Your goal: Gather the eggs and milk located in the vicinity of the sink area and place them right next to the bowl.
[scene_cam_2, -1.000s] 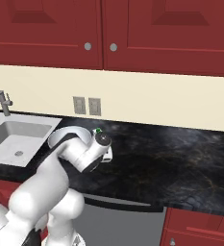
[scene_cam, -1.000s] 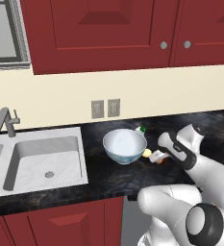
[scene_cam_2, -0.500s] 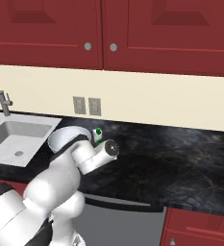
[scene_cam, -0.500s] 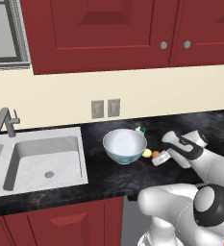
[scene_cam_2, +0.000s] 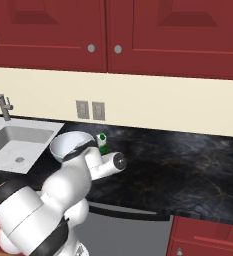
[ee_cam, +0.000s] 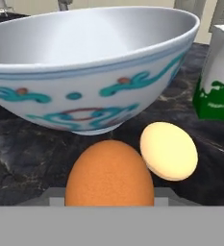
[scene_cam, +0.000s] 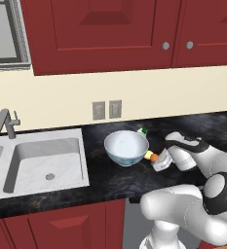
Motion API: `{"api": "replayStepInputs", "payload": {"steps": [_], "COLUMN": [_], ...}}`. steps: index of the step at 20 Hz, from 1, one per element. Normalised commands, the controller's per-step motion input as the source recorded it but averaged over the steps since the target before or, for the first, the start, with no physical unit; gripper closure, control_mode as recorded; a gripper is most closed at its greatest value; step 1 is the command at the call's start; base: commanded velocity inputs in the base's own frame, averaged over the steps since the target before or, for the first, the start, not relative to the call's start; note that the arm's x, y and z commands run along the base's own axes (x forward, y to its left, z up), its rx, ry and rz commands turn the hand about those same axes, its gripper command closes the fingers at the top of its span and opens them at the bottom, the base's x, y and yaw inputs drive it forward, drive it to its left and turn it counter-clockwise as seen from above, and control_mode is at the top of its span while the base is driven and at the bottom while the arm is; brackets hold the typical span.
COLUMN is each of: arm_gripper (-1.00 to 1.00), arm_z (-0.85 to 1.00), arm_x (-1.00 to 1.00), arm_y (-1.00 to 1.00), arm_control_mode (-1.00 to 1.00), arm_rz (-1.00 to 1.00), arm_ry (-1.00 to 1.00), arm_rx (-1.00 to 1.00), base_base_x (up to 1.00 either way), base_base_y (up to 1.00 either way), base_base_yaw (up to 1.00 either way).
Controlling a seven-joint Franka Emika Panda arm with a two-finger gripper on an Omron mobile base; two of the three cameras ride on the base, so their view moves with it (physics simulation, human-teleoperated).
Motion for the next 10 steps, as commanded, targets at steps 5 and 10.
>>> {"api": "replayStepInputs", "payload": {"steps": [5,10], "arm_gripper": [1.00,1.00], "arm_z": [-0.16,-0.22], "arm_x": [0.00,-0.01], "arm_y": [0.25,0.40], "arm_control_mode": [-1.00,-1.00], "arm_rz": [0.00,0.00], "arm_ry": [-0.11,-0.03], "arm_rx": [0.00,0.00], "base_base_x": [0.00,0.00], "base_base_y": [0.00,0.00], "base_base_yaw": [0.00,0.00]}}
